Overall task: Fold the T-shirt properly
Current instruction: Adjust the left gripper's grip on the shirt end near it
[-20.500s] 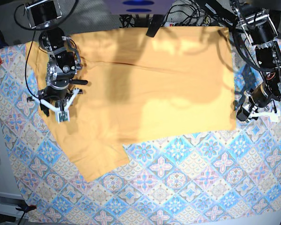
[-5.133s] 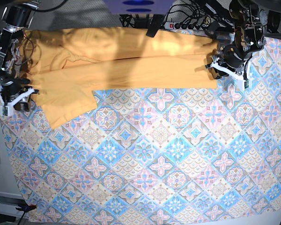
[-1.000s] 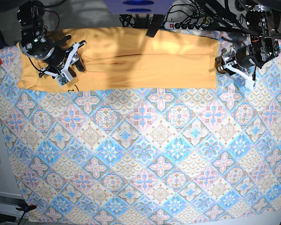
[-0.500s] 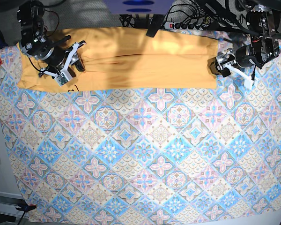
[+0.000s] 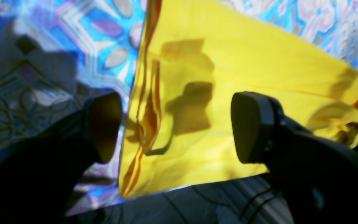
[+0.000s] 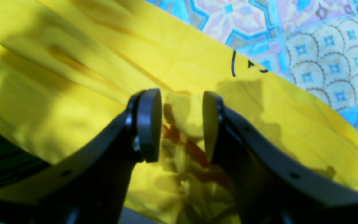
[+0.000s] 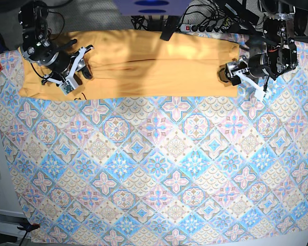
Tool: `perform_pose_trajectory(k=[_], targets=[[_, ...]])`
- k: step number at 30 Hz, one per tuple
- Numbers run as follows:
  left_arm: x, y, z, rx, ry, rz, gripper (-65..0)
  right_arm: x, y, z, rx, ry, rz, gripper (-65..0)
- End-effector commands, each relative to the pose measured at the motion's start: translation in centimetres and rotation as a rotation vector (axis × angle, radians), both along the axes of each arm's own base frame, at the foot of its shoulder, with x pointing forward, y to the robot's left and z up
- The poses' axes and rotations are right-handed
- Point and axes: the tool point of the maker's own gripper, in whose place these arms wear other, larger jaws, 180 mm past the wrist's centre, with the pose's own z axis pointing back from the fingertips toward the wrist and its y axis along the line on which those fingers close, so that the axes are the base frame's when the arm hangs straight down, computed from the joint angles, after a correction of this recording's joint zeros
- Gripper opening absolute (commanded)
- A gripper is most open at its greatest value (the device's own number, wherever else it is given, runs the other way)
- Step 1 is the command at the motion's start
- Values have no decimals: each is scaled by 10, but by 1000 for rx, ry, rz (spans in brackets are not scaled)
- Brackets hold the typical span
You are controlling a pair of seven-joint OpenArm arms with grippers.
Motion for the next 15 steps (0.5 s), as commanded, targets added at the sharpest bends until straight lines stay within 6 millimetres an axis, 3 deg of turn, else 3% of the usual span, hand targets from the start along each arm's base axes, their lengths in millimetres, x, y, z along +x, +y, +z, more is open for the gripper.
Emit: perform_pose_trajectory(k=[1,10,15], targets=[[10,1,8,0,-36,-4,-115,6,0,9,12,-36,5,-433],[9,-3,7,-11,-32,-2,-119,5,0,9,13,-34,4,-433],[5,-16,3,-35,-20,-17,-244,5,0,9,13,-34,4,-433]])
